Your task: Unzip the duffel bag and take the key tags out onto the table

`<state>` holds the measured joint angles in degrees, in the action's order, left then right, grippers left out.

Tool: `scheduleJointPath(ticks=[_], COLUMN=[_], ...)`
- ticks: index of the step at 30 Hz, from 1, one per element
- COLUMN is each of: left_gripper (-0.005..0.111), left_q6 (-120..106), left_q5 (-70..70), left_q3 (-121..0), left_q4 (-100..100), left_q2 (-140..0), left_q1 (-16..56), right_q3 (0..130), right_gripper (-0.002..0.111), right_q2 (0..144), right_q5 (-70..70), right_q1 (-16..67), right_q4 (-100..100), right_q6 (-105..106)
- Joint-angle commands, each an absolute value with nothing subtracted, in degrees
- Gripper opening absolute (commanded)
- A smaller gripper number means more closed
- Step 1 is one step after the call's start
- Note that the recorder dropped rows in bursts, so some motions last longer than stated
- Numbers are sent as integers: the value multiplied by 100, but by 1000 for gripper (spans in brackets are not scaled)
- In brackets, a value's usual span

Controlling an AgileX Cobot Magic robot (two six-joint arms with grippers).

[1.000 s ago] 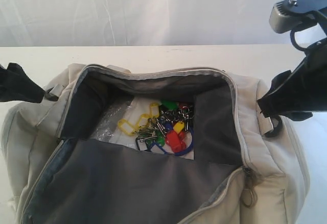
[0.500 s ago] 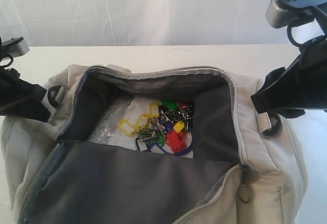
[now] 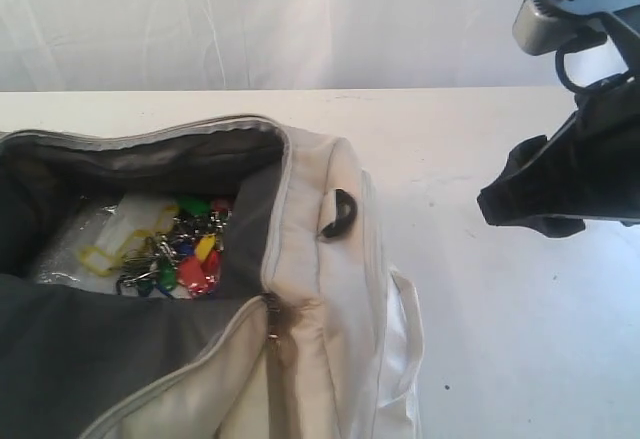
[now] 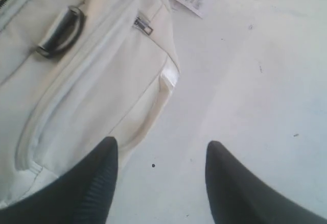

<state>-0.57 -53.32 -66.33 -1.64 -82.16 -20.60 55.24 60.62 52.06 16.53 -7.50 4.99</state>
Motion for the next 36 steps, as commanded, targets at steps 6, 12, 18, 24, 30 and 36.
scheduleJointPath(ticks=[6, 12, 18, 24, 30, 36], left_gripper=[7, 52, 74, 74, 68, 43], left_q6=[-1290, -1402, -1468, -1355, -1809, -2137], left_q5=[-6014, -5719, -5936, -6023, -6250, -6232], left_q3=[-6550, -6212, -6590, -7501, -7555, -6961], left_q4=[-1723, -1835, -1932, -2440, -3025, -2764], left_q2=[-8500, -8502, -8239, -7410, -6180, -4559], left_q1=[-2079, -2079, -2079, -2079, -1679, -913], right_q3=[5532, 5532, 5532, 5542, 5560, 6028], right_gripper=[50, 50, 50, 50, 50, 48], right_q2=[6057, 6057, 6018, 5819, 5661, 5824], right_q5=[5247, 5226, 5215, 5244, 5388, 5516], right_q1=[1605, 1605, 1605, 1605, 1620, 2039], right_q4=[-1004, -1109, -1931, -3574, -3959, -4004], right_q6=[737, 785, 1611, 2716, 3055, 3089])
